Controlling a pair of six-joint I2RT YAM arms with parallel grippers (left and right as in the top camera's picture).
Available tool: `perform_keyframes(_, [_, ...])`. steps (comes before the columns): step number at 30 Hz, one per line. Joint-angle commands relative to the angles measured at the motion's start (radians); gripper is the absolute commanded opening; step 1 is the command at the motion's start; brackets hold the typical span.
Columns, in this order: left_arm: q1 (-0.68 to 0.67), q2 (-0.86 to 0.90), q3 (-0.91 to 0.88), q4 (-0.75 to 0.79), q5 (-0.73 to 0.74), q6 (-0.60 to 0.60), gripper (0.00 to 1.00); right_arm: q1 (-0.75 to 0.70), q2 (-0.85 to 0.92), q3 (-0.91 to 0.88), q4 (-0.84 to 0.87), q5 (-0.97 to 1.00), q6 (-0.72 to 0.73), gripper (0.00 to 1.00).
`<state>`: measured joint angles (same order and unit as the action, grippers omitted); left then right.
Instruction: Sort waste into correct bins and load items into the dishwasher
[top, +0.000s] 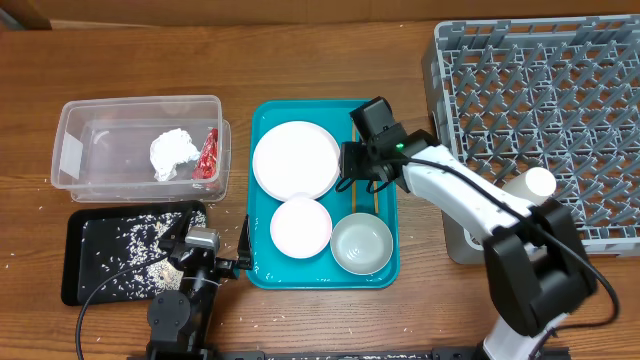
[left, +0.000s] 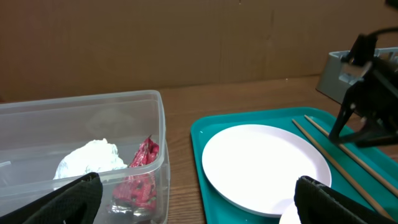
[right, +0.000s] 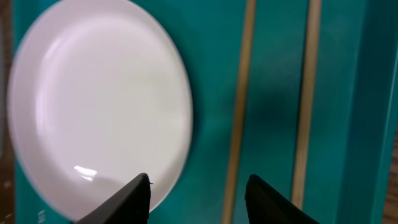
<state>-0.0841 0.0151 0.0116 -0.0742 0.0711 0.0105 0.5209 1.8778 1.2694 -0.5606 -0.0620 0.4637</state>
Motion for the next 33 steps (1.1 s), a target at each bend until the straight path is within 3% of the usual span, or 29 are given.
perform_keyframes(1, [0.007,-0.010,-0.007,0.002,-0.008,0.012,1.00,-0.007,0.049,0.002,0.014,0.054,0.018,0.45])
perform_keyframes(10, [0.007,-0.010,-0.007,0.002,-0.008,0.012,1.00,-0.004,0.130,0.002,-0.002,0.016,0.047,0.23])
perform_keyframes(11, [0.007,-0.010,-0.007,0.002,-0.008,0.012,1.00,-0.004,0.130,0.002,-0.006,0.016,0.047,0.17])
perform_keyframes(12, [0.007,-0.010,-0.007,0.002,-0.007,0.012,1.00,-0.004,0.130,0.002,-0.011,0.015,0.048,0.06])
perform_keyframes(13, [0.007,-0.010,-0.007,0.002,-0.008,0.012,1.00,-0.004,0.128,0.003,-0.016,0.016,0.061,0.04])
perform_keyframes(23, [0.007,-0.010,-0.007,0.002,-0.008,0.012,1.00,-0.066,-0.082,0.094,-0.094,0.020,0.029,0.04])
perform_keyframes(29, [0.007,-0.010,-0.007,0.002,-0.008,0.012,1.00,-0.163,-0.258,0.114,-0.180,0.132,-0.089,0.04])
perform_keyframes(33, [0.007,-0.010,-0.007,0.002,-0.008,0.012,1.00,-0.282,-0.313,0.114,-0.214,0.185,-0.265,0.04])
